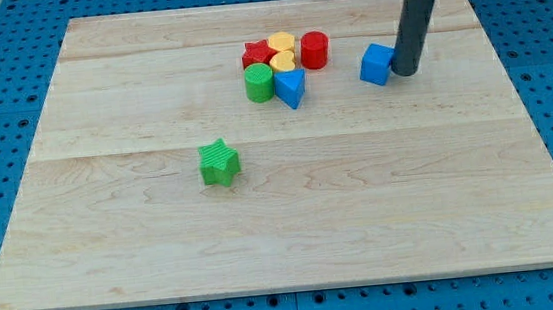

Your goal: Move the blue cube at the bottom right of the red circle

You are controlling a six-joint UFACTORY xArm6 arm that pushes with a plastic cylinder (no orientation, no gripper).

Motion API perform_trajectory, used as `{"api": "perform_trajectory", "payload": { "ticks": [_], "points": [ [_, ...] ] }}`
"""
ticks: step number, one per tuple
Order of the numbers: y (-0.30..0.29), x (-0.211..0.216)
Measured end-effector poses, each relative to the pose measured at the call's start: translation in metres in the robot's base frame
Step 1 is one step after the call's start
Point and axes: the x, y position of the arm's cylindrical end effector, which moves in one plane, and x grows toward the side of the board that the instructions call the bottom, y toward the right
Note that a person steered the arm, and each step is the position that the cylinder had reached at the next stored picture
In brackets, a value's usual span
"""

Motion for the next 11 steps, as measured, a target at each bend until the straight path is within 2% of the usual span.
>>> {"api": "perform_trajectory", "payload": {
  "ticks": [2, 4, 6, 8, 11],
  "points": [
    [-0.036, 0.0],
    [-0.025, -0.003],
    [-0.024, -0.04],
    [-0.024, -0.021],
    [-0.03, -0.014]
  ]
}}
